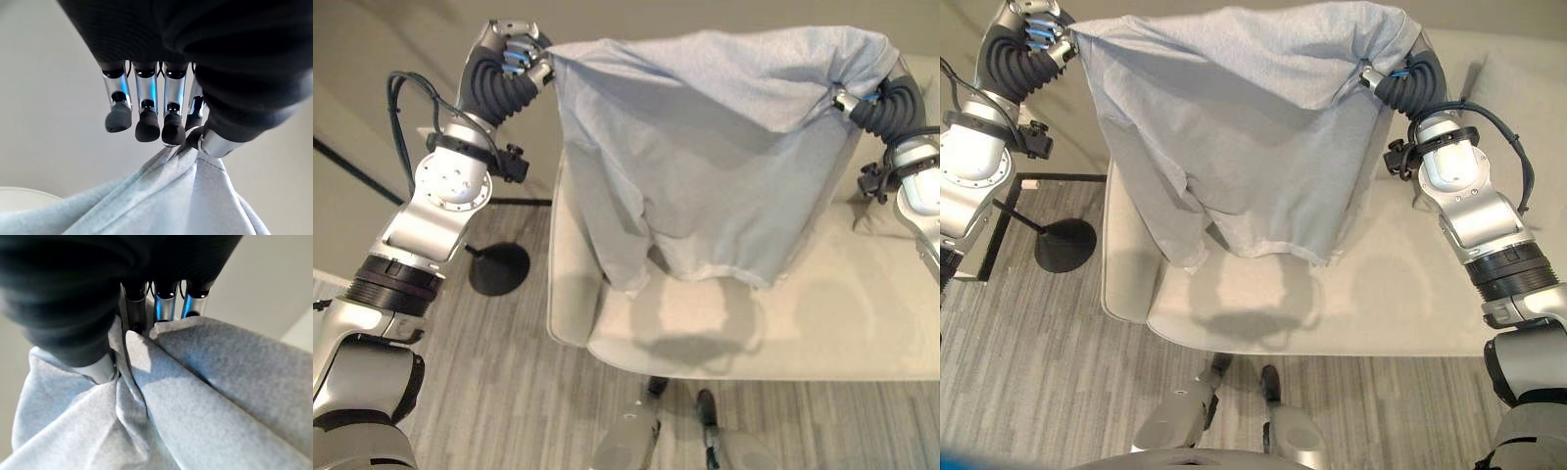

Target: Hang the clothes on the sofa on the clothes rack.

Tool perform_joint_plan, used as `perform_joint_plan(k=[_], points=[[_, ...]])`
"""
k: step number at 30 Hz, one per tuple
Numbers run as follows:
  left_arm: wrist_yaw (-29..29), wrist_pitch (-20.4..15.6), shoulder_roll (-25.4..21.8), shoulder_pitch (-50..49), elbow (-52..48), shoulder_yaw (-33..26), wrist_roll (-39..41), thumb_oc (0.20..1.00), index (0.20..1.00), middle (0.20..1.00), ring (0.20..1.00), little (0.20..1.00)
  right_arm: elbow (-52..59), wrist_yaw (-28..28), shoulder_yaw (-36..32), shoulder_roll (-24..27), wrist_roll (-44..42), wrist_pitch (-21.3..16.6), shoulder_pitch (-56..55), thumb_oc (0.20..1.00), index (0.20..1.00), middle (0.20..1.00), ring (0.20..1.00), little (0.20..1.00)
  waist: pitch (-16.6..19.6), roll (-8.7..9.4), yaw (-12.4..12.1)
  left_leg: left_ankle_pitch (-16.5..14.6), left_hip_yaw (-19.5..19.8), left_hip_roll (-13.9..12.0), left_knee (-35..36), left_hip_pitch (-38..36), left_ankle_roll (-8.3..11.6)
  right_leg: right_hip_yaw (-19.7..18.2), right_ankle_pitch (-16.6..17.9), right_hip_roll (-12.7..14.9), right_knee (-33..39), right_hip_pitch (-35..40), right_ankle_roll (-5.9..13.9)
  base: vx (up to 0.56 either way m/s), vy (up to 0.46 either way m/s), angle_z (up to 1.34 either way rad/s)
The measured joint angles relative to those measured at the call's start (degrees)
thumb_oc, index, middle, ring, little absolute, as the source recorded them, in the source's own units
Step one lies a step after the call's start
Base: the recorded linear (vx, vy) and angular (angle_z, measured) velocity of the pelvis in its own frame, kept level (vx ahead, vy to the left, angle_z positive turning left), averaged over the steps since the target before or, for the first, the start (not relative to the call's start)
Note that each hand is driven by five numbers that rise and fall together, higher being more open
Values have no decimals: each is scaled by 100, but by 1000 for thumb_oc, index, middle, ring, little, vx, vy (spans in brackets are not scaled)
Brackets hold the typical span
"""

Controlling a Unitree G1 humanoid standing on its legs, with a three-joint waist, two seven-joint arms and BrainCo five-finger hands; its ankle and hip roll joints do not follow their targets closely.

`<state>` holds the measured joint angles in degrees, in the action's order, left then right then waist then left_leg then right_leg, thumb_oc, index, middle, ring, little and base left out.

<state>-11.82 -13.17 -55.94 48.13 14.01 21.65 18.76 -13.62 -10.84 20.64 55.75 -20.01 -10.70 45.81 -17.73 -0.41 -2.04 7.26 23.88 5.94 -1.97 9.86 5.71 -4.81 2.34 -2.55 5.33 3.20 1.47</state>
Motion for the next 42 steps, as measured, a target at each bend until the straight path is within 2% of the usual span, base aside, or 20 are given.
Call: perform_joint_plan(k=[3, 8, 9, 12, 13, 14, 17, 18, 19, 20, 21, 24, 29, 31, 37, 38, 39, 40, 41, 42], points=[[71, -1, 68, -471, -56, -276, -135, 200, 200, 200, 200, 200, 152, 7, -47, -1, 126, -8, -171, 200, 200, 200, 200, 200, 84, 14, -28, -88, 182, 18, -59, 23, 125, 281, -43, -53, 18, 143, -69, -136, -57, 56], [108, -3, 73, -1057, -382, -771, -240, 200, 200, 200, 200, 200, 515, 6, -271, 7, 442, -51, -368, 200, 200, 200, 200, 200, 112, 42, -8, -621, -1440, -536, 0, 177, 105, 956, -126, 87, -38, 319, -208, -105, 13, 66], [112, -6, 76, -1169, -379, -870, -351, 200, 200, 200, 200, 200, 715, 4, -394, -17, 483, -52, -487, 200, 200, 200, 200, 200, 105, 118, -21, -682, -1581, -498, -295, 212, 15, 1157, -161, 277, -15, 451, -247, -59, 50, 59], [112, -4, 76, -1257, -341, -918, -394, 200, 200, 200, 200, 200, 927, 4, -507, -92, 668, -79, -685, 200, 200, 200, 200, 200, 221, 508, -108, -767, -1467, -511, -886, 217, 153, 1353, -175, 784, -17, 577, -241, -17, 74, 49], [113, -5, 85, -1257, -335, -928, -396, 200, 200, 200, 200, 200, 947, 4, -513, -46, 669, -90, -681, 200, 200, 200, 200, 200, 240, 495, -16, -721, -1365, -647, -803, 24, 93, 1453, -239, 809, -47, 691, -147, 52, 184, 69], [126, -39, 94, -1351, -383, -994, -423, 200, 200, 200, 200, 200, 1025, -8, -717, -55, 885, -84, -805, 200, 200, 200, 200, 200, 326, 407, 21, -884, -1390, -1062, -1027, -249, -65, 1652, -318, 922, -31, 927, -31, 67, 211, 53], [136, -77, 105, -1638, -473, -1114, -429, 200, 200, 200, 200, 200, 1347, -47, -850, -27, 1123, -156, -1114, 200, 200, 200, 200, 200, 605, 369, 139, -907, -1672, -1623, -887, -633, 20, 1780, -362, 1091, -60, 1128, 38, 58, 181, 46], [149, -68, 121, -1658, -484, -1113, -432, 200, 200, 200, 200, 200, 1400, -48, -862, 31, 1156, -154, -1115, 200, 200, 200, 200, 200, 666, 259, 188, -654, -1675, -1740, -711, -731, -209, 1801, -378, 1070, -114, 1161, 74, 69, 261, 45], [155, -68, 146, -1693, -500, -1116, -436, 200, 200, 200, 200, 200, 1445, -59, -903, 56, 1291, -156, -1139, 200, 200, 200, 200, 200, 714, 189, 242, -767, -1547, -1676, -564, -884, -25, 1805, -426, 1089, -217, 1171, 150, 24, 178, 61], [148, -61, 228, -1703, -496, -1119, -435, 200, 200, 200, 200, 200, 1495, -82, -916, 51, 1385, -174, -1194, 200, 200, 200, 200, 200, 708, 150, 312, -800, -1486, -1558, -399, -984, 37, 1815, -619, 1240, -615, 964, 323, 50, 285, 68], [145, -52, 289, -1707, -487, -1129, -436, 200, 200, 200, 200, 200, 1497, -77, -911, 84, 1572, -194, -1184, 200, 200, 200, 200, 200, 731, 146, 316, -799, -1352, -1497, -343, -962, 37, 1745, -764, 1163, -318, 945, 390, 28, 217, 64], [132, -52, 263, -1744, -482, -1133, -437, 200, 200, 200, 200, 200, 1495, -123, -913, 66, 1902, -209, -1112, 200, 200, 200, 200, 200, 867, 337, 272, -729, -1005, -896, -131, -839, 2, 1524, -224, 1106, 61, 789, 240, 69, 339, 97], [85, -102, -161, -1627, -527, -1270, -435, 200, 200, 200, 200, 200, 1499, -251, -903, 21, 2490, -248, -1006, 200, 200, 200, 200, 200, 971, 455, -293, -881, -1045, -702, -511, -478, -56, 1717, 53, 1324, 35, 667, 378, 49, 407, 27], [80, -142, -160, -1347, -437, -909, -431, 200, 200, 200, 200, 200, 1523, -398, -899, -95, 2651, -168, -993, 200, 200, 200, 200, 200, 1177, 507, -256, -853, -1170, -603, -608, -129, -162, 1868, -125, 1457, 32, 520, 197, -5, 481, 40], [57, -257, -151, -1010, -450, -674, -438, 200, 200, 200, 200, 200, 1480, -543, -656, -458, 2961, 83, -844, 200, 200, 200, 200, 200, 1194, 497, -213, -613, -1604, -31, -516, 153, -616, 1726, 260, 2119, -503, -218, 427, -46, 337, -16], [65, -256, -153, -939, -466, -623, -476, 200, 200, 200, 200, 200, 1483, -552, -584, -526, 3115, 104, -730, 200, 200, 200, 200, 200, 1184, 479, -176, -644, -1686, 66, -500, 197, -759, 1725, 363, 2225, -591, -345, 282, -10, 257, -26], [68, -258, -75, -880, -522, -615, -590, 200, 200, 200, 200, 200, 1493, -555, -546, -448, 3142, 148, -724, 200, 200, 200, 200, 200, 1154, 403, -40, -479, -1632, 115, -265, 70, -996, 1338, 509, 2238, -1056, -601, 114, -3, 284, 5], [76, -257, 26, -855, -537, -583, -608, 200, 200, 200, 200, 200, 1495, -558, -399, -191, 3197, 177, -734, 200, 200, 200, 200, 200, 1141, 376, 33, -319, -1503, -4, 92, -291, -1110, 566, -431, 1643, -1867, -846, 367, 37, 236, 27], [77, -251, 139, -844, -536, -569, -604, 200, 200, 200, 200, 200, 1473, -566, -440, -32, 3347, 169, -735, 200, 200, 200, 200, 200, 1141, 381, 33, -235, -1422, -30, 204, -430, -1246, 560, -1048, 936, -2487, -1039, 339, 75, 165, 29], [86, -250, 282, -803, -506, -471, -609, 200, 200, 200, 200, 200, 1472, -569, -464, 56, 3359, 170, -783, 200, 200, 200, 200, 200, 1123, 348, 58, -200, -1310, -46, 185, -469, -1190, 390, -1291, 322, -2830, -1176, 179, 93, 40, 45]])
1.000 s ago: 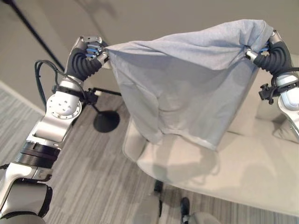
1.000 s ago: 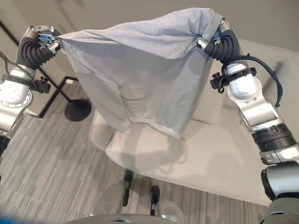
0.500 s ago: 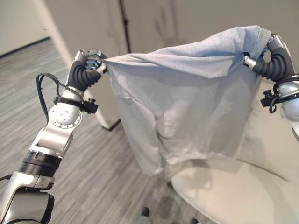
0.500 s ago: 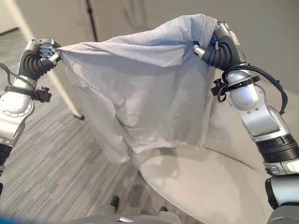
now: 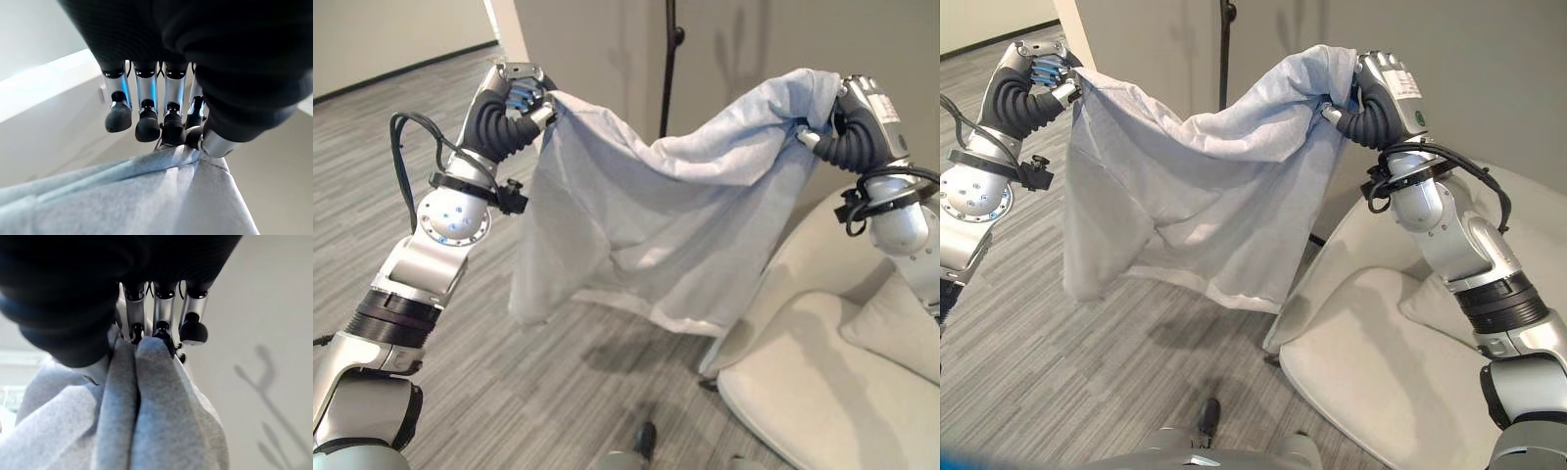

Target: Hang the clothes on the sofa on the clothes rack.

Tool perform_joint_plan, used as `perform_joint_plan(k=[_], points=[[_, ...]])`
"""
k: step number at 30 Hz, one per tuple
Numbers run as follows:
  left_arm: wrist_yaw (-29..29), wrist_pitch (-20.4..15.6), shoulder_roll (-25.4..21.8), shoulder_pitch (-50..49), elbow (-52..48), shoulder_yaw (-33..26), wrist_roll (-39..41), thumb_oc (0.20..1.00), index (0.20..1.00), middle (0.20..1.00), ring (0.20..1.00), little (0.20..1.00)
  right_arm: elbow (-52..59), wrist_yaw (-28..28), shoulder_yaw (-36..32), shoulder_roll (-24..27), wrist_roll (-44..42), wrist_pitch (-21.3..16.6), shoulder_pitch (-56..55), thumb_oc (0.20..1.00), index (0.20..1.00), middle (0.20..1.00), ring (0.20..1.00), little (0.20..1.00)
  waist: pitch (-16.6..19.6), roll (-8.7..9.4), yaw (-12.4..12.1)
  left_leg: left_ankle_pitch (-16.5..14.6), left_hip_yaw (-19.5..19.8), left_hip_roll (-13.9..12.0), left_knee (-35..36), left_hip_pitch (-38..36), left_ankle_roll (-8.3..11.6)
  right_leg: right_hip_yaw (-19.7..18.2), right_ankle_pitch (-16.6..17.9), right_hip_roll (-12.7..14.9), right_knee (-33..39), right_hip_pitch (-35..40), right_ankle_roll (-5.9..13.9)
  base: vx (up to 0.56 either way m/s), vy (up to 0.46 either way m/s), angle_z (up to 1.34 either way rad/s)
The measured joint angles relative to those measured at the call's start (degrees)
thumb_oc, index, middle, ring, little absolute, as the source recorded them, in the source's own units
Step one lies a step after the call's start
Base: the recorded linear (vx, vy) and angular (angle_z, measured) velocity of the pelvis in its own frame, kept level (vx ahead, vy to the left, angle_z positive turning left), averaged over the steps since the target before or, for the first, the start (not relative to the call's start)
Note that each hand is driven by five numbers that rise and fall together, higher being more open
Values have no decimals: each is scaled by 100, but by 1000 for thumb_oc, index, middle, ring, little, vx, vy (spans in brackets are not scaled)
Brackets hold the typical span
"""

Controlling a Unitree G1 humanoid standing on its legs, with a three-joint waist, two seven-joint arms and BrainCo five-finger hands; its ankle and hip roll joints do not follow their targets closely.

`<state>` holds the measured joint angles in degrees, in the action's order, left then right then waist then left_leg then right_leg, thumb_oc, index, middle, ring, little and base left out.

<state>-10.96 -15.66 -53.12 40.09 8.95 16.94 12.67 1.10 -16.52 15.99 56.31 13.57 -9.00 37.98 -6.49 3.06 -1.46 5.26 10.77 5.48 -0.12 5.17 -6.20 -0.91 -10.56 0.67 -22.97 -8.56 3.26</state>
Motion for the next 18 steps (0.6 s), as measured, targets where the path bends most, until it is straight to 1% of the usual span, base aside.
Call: perform_joint_plan(k=[1, 2, 3, 4, 5, 6, 7, 8, 10, 11, 12, 13, 14, 15, 16, 17, 18], points=[[7, 10, 221, 6, 59, 57, -12, 200, 200, 200, 200, 200, 26, 8, -41, 64, 8, 0, -176, 200, 200, 200, 200, 200, -36, -55, 39, 13, 155, -37, -6, -42, 83, -388, -148, -615, -92, -61, -201, 83, -49, 78], [11, 12, 406, -107, 32, 59, -40, 200, 200, 200, 200, 200, 94, 12, -201, 127, 9, -21, -522, 200, 200, 200, 200, 200, -9, -6, 139, -8, 271, 39, 6, -62, 162, -635, -138, -1049, 387, -12, -313, 94, -87, 81], [17, 89, 405, -341, 5, 62, -56, 200, 200, 200, 200, 200, 110, 58, -244, 105, 11, 17, -681, 200, 200, 200, 200, 200, 7, 62, 154, 1, 214, 233, 192, -174, 130, -260, 405, -871, 1501, 202, -575, 115, -91, 38], [35, 145, 349, -365, -20, 58, -59, 200, 200, 200, 200, 200, 83, 75, -219, 99, 9, 21, -644, 200, 200, 200, 200, 200, 23, 50, 64, -81, 107, 270, 307, -243, 321, -63, 1005, -688, 1941, 418, -612, 111, -63, -12], [33, 141, 303, -368, -34, 42, -59, 200, 200, 200, 200, 200, 84, 73, -225, 111, 7, 7, -623, 200, 200, 200, 200, 200, 28, 52, 17, -145, -2, 289, 310, -223, 413, -23, 1289, -621, 2175, 528, -711, 76, -50, -15], [28, 140, 289, -358, -22, 30, -55, 200, 200, 200, 200, 200, 58, 63, -216, 106, -3, 4, -624, 200, 200, 200, 200, 200, 8, 52, 37, -271, -96, 304, 229, -228, 580, 36, 1381, -515, 2395, 689, -675, 93, -43, 18], [24, 137, 300, -350, -22, 11, -54, 200, 200, 200, 200, 200, 26, 64, -217, 110, -4, 5, -622, 200, 200, 200, 200, 200, 2, 63, 119, -360, -193, 311, 116, -210, 710, 120, 1380, -466, 2455, 753, -676, 93, -39, 48], [26, 129, 299, -334, -26, -8, -54, 200, 200, 200, 200, 200, -4, 69, -217, 126, -8, 29, -623, 200, 200, 200, 200, 200, -13, 85, 162, -429, -226, 260, -215, -95, 802, 209, 1328, -432, 2513, 878, -713, 72, 4, 47], [25, 126, 311, -339, -23, -20, -51, 200, 200, 200, 200, 200, -3, 74, -216, 124, -9, 18, -614, 200, 200, 200, 200, 200, -32, 131, 163, -521, -224, 296, -461, -51, 868, 245, 1320, -408, 2594, 1039, -713, 10, 52, 23], [25, 123, 306, -332, -22, -37, -50, 200, 200, 200, 200, 200, -8, 75, -215, 125, -13, 14, -577, 200, 200, 200, 200, 200, -67, 188, 156, -582, -216, 334, -679, 26, 942, 236, 1307, -354, 2608, 1077, -733, 16, 53, 12], [21, 122, 292, -320, -18, -46, -44, 200, 200, 200, 200, 200, -3, 74, -216, 122, -16, 16, -541, 200, 200, 200, 200, 200, -155, 316, 155, -699, -229, 378, -994, 199, 976, 289, 1313, -252, 2656, 1130, -725, 16, 38, 17], [23, 126, 279, -321, -9, -46, -44, 200, 200, 200, 200, 200, 4, 83, -213, 120, -16, 13, -542, 200, 200, 200, 200, 200, -235, 466, 156, -701, -225, 294, -1006, 271, 979, 316, 1315, -127, 2696, 1197, -722, 31, 46, 23], [24, 126, 275, -315, 18, -45, -42, 200, 200, 200, 200, 200, -9, 85, -213, 121, -17, 15, -507, 200, 200, 200, 200, 200, -282, 576, 153, -702, -141, 105, -971, 408, 995, 335, 1312, -24, 2719, 1217, -720, 63, 50, 19], [24, 134, 267, -315, 78, -45, -39, 200, 200, 200, 200, 200, -54, 84, -210, 121, -32, 16, -342, 200, 200, 200, 200, 200, -309, 609, 142, -682, -27, -350, -563, 536, 1024, 336, 1346, 58, 2824, 1224, -670, 90, 46, 14], [24, 136, 278, -316, 78, -45, -38, 200, 200, 200, 200, 200, -95, 78, -211, 121, -58, 14, -271, 200, 200, 200, 200, 200, -334, 570, 145, -678, -16, -594, -301, 552, 1022, 331, 1342, 95, 2846, 1247, -624, 123, 77, 19], [27, 131, 322, -266, 112, -29, -39, 200, 200, 200, 200, 200, -205, 51, -239, 128, -72, -2, -234, 200, 200, 200, 200, 200, -377, 545, 167, -699, -17, -769, -166, 726, 1174, 373, 1203, 168, 2857, 1280, -612, 83, 45, 27], [20, 127, 372, -226, 110, -40, -36, 200, 200, 200, 200, 200, -240, 40, -274, 182, -117, 42, -235, 200, 200, 200, 200, 200, -422, 477, 163, -684, -135, -958, 256, 824, 1218, 409, 1158, 201, 2859, 1294, -596, 162, 127, 32]])
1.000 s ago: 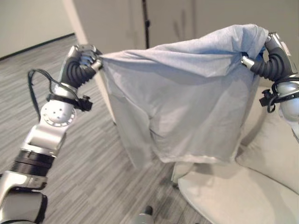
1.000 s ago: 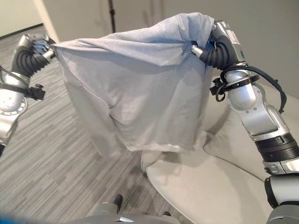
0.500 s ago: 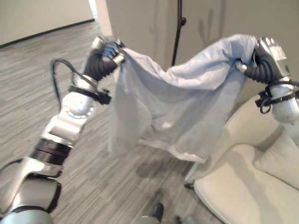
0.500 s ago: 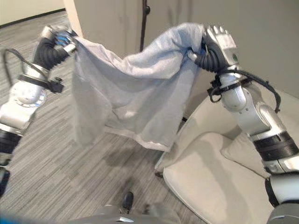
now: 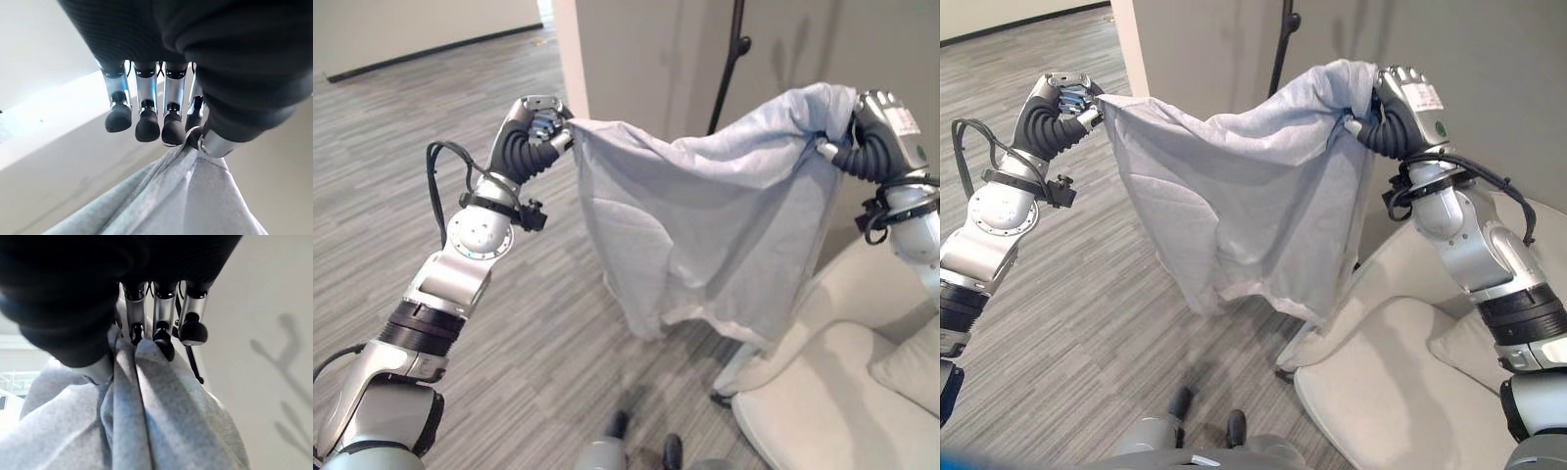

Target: Hang the clothes on the sofa on the clothes rack.

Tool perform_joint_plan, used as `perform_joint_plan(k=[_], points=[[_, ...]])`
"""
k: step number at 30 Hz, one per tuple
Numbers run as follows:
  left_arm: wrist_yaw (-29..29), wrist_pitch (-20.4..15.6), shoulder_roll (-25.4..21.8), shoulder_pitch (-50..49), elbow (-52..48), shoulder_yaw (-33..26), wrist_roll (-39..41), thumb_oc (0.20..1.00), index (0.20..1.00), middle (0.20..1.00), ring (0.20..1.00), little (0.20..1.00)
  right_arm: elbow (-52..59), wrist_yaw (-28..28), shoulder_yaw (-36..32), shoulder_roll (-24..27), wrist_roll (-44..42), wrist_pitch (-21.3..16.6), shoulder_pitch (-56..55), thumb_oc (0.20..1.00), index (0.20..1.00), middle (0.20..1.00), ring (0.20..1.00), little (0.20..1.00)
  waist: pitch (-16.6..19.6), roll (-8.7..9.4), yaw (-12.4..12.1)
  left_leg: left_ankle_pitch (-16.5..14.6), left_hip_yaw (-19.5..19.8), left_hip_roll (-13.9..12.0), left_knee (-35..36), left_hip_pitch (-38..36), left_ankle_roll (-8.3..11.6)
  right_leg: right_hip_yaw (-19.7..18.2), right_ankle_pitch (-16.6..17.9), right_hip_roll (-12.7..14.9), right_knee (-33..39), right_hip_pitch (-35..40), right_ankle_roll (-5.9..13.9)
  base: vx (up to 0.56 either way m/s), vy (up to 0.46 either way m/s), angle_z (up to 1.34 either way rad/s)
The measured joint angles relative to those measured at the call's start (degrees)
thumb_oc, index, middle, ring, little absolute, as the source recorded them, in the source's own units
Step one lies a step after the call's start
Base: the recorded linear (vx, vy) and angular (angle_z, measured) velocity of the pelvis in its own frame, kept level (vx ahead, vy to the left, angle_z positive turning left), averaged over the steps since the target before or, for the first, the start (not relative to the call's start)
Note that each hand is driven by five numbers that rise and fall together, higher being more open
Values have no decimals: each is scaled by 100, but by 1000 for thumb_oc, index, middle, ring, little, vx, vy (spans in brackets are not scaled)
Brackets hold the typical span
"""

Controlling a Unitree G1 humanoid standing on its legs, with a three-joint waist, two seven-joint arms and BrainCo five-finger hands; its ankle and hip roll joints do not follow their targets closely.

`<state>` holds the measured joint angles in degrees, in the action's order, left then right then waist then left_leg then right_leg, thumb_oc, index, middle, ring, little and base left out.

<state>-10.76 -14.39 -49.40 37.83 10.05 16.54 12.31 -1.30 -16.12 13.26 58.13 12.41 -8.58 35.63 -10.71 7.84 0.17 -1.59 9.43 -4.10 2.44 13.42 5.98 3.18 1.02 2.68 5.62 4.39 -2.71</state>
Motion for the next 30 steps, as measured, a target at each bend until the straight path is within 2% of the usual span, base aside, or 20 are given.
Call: perform_joint_plan(k=[2, 4, 5, 7, 9, 10, 11, 12, 13, 16, 18, 19, 22, 23, 24, 26, 27, 28, 29, 30], points=[[-3, 4, 16, 12, 1, -3, 3, 200, 200, 200, 200, 200, -111, -4, -159, 12, -1, -10, -16, 200, 200, 200, 200, 200, -87, -158, -48, -17, -70, -174, -20, 245, 26, 15, -112, 78, 3, 114, 184, 214, 175, 10], [-3, 6, 19, -12, -14, -6, 2, 200, 200, 200, 200, 200, -180, -8, -228, 13, -1, -13, -78, 200, 200, 200, 200, 200, -70, -308, -63, -11, -82, -203, -73, 199, 15, -1, -231, 157, 5, 264, 367, 172, 191, -21], [-3, -7, -16, -35, -142, -44, 3, 200, 200, 200, 200, 200, -126, -76, -537, -13, -2, -26, -330, 200, 200, 200, 200, 200, 11, -505, -203, 388, 25, -44, -161, 60, 27, -222, -386, 306, 29, 371, 578, 186, 208, -52], [-11, -8, -57, -51, -188, -180, 6, 200, 200, 200, 200, 200, -43, -110, -563, 3, 0, -26, -375, 200, 200, 200, 200, 200, 26, -452, -244, 561, -133, 277, -299, 66, -70, -490, -493, 518, 30, 374, 720, 219, 221, -38], [-11, -6, -173, -51, -194, -238, 7, 200, 200, 200, 200, 200, 64, -120, -610, 2, -1, -61, -402, 200, 200, 200, 200, 200, 88, -353, -231, 656, -270, 624, -281, 51, -207, -543, -495, 709, -38, 330, 712, 155, 157, -20], [-9, -8, -281, -51, -298, -345, 7, 200, 200, 200, 200, 200, 62, -155, -611, -11, -1, -81, -424, 200, 200, 200, 200, 200, 97, -363, -252, 820, -326, 803, -285, 44, -439, -558, -513, 860, -79, 263, 783, 171, 216, -28], [-11, -30, -305, -37, -317, -382, 10, 200, 200, 200, 200, 200, 60, -153, -611, -13, 0, -76, -445, 200, 200, 200, 200, 200, 102, -339, -243, 830, -382, 853, -286, 39, -489, -596, -482, 816, -87, 249, 852, 227, 318, -48], [-10, -38, -410, -56, -316, -381, 11, 200, 200, 200, 200, 200, 71, -173, -623, -74, -1, -87, -415, 200, 200, 200, 200, 200, 129, -285, -327, 868, -584, 903, -249, 10, -698, -551, -302, 866, -289, 81, 1058, 186, 279, -41], [-9, -48, -498, -54, -322, -382, 10, 200, 200, 200, 200, 200, 46, -200, -618, -187, -1, -86, -414, 200, 200, 200, 200, 200, 129, -298, -321, 873, -684, 891, -176, -42, -776, -566, -162, 894, -322, 42, 1186, 157, 218, -64], [-11, -71, -618, -37, -332, -382, -7, 200, 200, 200, 200, 200, -91, -225, -622, -286, -1, -80, -414, 200, 200, 200, 200, 200, 178, -310, -271, 813, -861, 970, 47, -263, -947, -656, 109, 1023, -386, -16, 1166, 115, 156, -34], [-25, -71, -614, 216, -355, -296, -16, 200, 200, 200, 200, 200, -190, -246, -652, -283, -1, -62, -383, 200, 200, 200, 200, 200, 217, -310, -182, 874, -837, 1083, 63, -266, -1270, -665, 162, 1114, -303, -14, 1206, 77, 138, 12], [-33, -72, -614, 334, -352, -277, -16, 200, 200, 200, 200, 200, -201, -261, -652, -284, -1, -31, -377, 200, 200, 200, 200, 200, 221, -319, -189, 862, -868, 1118, 64, -264, -1318, -663, 200, 1158, -205, -11, 1253, 65, 114, 8], [-149, -71, -665, 553, -377, -193, -15, 200, 200, 200, 200, 200, -198, -385, -684, -327, 0, -17, -370, 200, 200, 200, 200, 200, 203, -365, -173, 817, -967, 1128, 65, -283, -1390, -595, 340, 1270, -247, -287, 1316, 11, 51, -14], [-186, -71, -723, 558, -423, -100, -17, 200, 200, 200, 200, 200, -192, -432, -779, -446, 0, -11, -373, 200, 200, 200, 200, 200, 173, -497, -198, 816, -1043, 1029, 81, -341, -1390, -466, 197, 1230, -739, -528, 1516, 50, -100, -50], [-204, -70, -714, 556, -431, -98, -27, 200, 200, 200, 200, 200, -193, -437, -786, -444, 4, 11, -372, 200, 200, 200, 200, 200, 148, -629, -215, 803, -1131, 970, 169, -500, -1401, -173, 108, 1292, -821, -623, 1543, 87, -178, -58], [-269, -68, -694, 569, -446, -115, -161, 200, 200, 200, 200, 200, -187, -451, -792, -453, 9, 41, -376, 200, 200, 200, 200, 200, 113, -770, -178, 633, -1238, 850, 196, -717, -1330, 262, 233, 1415, -204, -705, 1532, 55, -178, -57], [-287, -70, -753, 470, -679, -252, -250, 200, 200, 200, 200, 200, -134, -453, -892, -287, 13, 25, -488, 200, 200, 200, 200, 200, 48, -903, -60, 641, -1278, 728, 221, -791, -1217, 143, 495, 1264, 68, -847, 1563, 28, -157, -9], [-278, -139, -856, 326, -945, -408, -270, 200, 200, 200, 200, 200, -133, -453, -1043, -147, 12, 26, -694, 200, 200, 200, 200, 200, 29, -916, 161, 675, -1129, 706, 283, -901, -1154, -56, 690, 1185, 68, -944, 1582, 79, -262, 42], [-274, -228, -700, 338, -1034, -408, -419, 200, 200, 200, 200, 200, -121, -459, -1255, -123, 10, 39, -946, 200, 200, 200, 200, 200, 65, -794, 283, 623, -1005, 744, 288, -1033, -1001, -102, 783, 1155, 59, -880, 1481, 96, -294, 64], [-275, -272, -254, 341, -1043, -401, -466, 200, 200, 200, 200, 200, -87, -463, -1361, -142, 7, 27, -1051, 200, 200, 200, 200, 200, 224, -594, 227, 522, -979, 753, 314, -1134, -844, -46, 797, 1045, 29, -748, 1373, 124, -338, 50]])
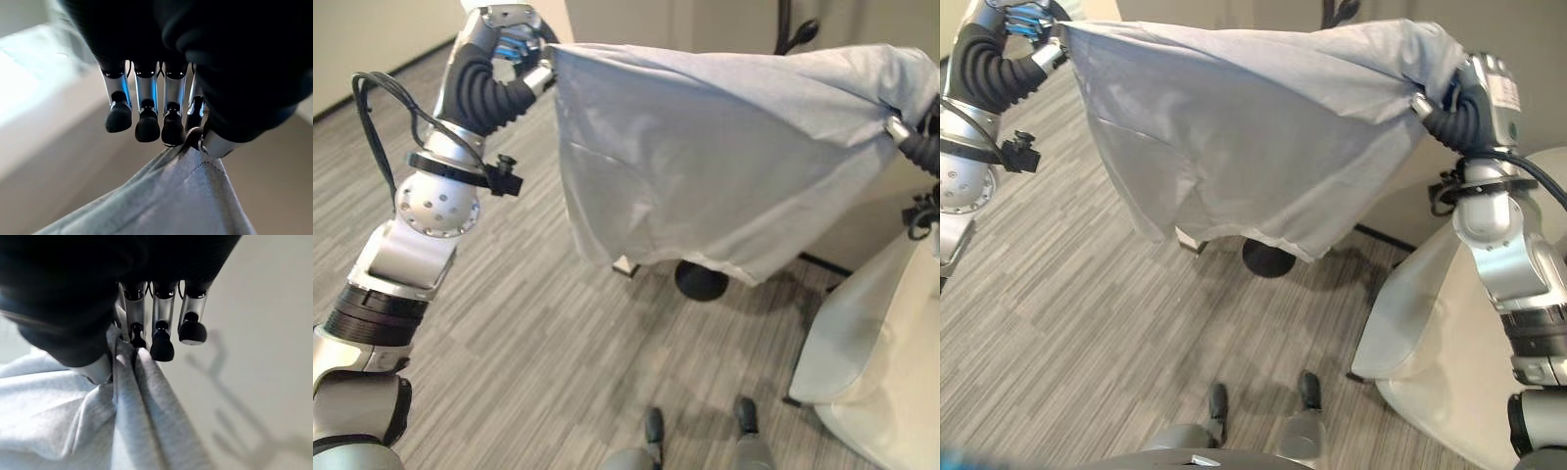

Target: Hang the clothes on the sofa on the clothes rack.

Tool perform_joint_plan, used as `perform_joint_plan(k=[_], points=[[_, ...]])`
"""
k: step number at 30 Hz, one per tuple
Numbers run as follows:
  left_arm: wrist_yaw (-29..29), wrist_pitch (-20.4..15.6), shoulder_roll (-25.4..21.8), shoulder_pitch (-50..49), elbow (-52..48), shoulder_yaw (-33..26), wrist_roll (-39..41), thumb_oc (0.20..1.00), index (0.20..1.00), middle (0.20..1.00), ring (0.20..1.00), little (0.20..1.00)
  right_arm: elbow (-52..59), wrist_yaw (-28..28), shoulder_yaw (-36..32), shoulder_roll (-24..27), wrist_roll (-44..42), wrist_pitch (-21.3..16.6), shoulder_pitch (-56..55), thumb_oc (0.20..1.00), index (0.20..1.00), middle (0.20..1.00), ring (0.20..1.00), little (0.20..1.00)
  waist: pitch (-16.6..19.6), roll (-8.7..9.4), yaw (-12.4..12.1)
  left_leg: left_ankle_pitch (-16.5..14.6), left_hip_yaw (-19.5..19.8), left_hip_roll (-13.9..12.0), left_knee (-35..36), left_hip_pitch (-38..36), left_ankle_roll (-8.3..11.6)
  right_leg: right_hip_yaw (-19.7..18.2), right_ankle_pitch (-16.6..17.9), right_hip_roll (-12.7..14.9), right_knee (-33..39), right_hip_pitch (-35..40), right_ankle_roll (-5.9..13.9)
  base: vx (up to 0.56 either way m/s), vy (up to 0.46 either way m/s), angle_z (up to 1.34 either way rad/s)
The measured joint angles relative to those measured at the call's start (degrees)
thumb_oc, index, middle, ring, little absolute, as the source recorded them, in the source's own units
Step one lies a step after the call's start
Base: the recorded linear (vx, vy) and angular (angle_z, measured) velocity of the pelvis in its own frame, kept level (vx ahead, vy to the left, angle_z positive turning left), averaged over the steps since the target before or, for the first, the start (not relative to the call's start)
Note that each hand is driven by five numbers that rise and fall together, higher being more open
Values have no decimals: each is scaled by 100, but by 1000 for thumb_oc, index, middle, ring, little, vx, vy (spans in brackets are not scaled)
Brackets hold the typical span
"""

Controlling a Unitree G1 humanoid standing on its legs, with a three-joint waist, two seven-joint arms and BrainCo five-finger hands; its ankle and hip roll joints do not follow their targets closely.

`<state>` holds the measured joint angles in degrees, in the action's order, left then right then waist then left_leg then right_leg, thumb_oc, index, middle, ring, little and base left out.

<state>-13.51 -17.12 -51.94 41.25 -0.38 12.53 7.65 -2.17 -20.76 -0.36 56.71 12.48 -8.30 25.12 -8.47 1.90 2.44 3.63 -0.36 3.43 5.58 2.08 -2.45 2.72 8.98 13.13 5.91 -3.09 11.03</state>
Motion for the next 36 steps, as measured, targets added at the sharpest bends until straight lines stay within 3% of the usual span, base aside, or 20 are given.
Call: perform_joint_plan(k=[1, 2, 3, 4, 7, 12, 20, 22, 25, 28, 36], points=[[2, -7, 172, -21, -14, -2, 0, 200, 200, 200, 200, 200, 26, 0, -202, 9, 0, -33, -140, 200, 200, 200, 200, 200, 146, 119, -87, -21, 62, -51, -1, 35, 138, 38, -247, -117, 13, 46, -178, 71, -207, 33], [41, -7, 197, -37, -68, 28, -2, 200, 200, 200, 200, 200, 76, -6, -471, -7, -8, -65, -290, 200, 200, 200, 200, 200, 196, 59, -93, -21, 142, -245, -10, 70, 277, 129, -260, -326, 7, 32, -248, 106, -288, 43], [85, -13, 198, -58, -198, 66, -2, 200, 200, 200, 200, 200, 146, 5, -646, -63, -7, -88, -525, 200, 200, 200, 200, 200, 236, -11, -97, 10, 272, -593, -30, 72, 476, 342, -264, -667, -4, 102, -462, 63, -177, 39], [98, -13, 227, -70, -184, 78, -3, 200, 200, 200, 200, 200, 111, 9, -635, -83, -7, -96, -549, 200, 200, 200, 200, 200, 268, -55, -78, 41, 280, -721, -30, 54, 585, 401, -309, -786, -3, 153, -538, 71, -229, 27], [127, 13, 235, -72, -188, 98, -2, 200, 200, 200, 200, 200, 124, 8, -639, -90, -12, -113, -583, 200, 200, 200, 200, 200, 287, -91, -55, -5, 281, -883, -17, -35, 679, 400, -347, -955, -3, 244, -617, 30, -132, -4], [152, 47, 252, -71, -97, 141, 3, 200, 200, 200, 200, 200, 119, 13, -639, -92, -41, -174, -608, 200, 200, 200, 200, 200, 285, -76, 202, 16, 419, -895, -30, -195, 738, 485, -398, -998, 2, 462, -689, 36, -165, 12], [151, 103, 252, -72, -99, 143, 14, 200, 200, 200, 200, 200, 116, 42, -633, -72, -403, -251, -606, 200, 200, 200, 200, 200, 337, 44, 86, -26, 451, -1018, -4, -239, 810, 503, -444, -1112, 5, 552, -772, -4, -37, 1], [148, 101, 253, -64, -98, 193, 17, 200, 200, 200, 200, 200, 19, 58, -577, -14, -406, -249, -505, 200, 200, 200, 200, 200, 332, 14, 63, -3, 468, -996, -3, -225, 798, 558, -438, -1088, 6, 547, -785, -24, 95, 8], [124, 105, 246, 26, -26, 277, 18, 200, 200, 200, 200, 200, -365, 68, -26, 21, -468, -158, 216, 200, 200, 200, 200, 200, 342, -12, -2, -62, 927, -642, -132, -41, 822, 356, -325, -924, 2, 270, -703, 49, 123, -16], [96, 136, 225, 136, 136, 310, 14, 200, 200, 200, 200, 200, -600, 70, 271, 107, -491, -135, 633, 200, 200, 200, 200, 200, 341, -46, 20, 41, 838, -455, -35, -87, 659, 262, -260, -727, 7, 239, -599, 116, 161, -15], [-154, 126, -162, 1456, 846, 926, 18, 200, 200, 200, 200, 200, -1754, 35, 2141, 521, -698, 108, 2866, 200, 200, 200, 200, 200, 391, 7, -165, 25, 503, -105, -38, 80, 410, -105, -173, -388, 5, -85, -392, 76, 117, -18]])
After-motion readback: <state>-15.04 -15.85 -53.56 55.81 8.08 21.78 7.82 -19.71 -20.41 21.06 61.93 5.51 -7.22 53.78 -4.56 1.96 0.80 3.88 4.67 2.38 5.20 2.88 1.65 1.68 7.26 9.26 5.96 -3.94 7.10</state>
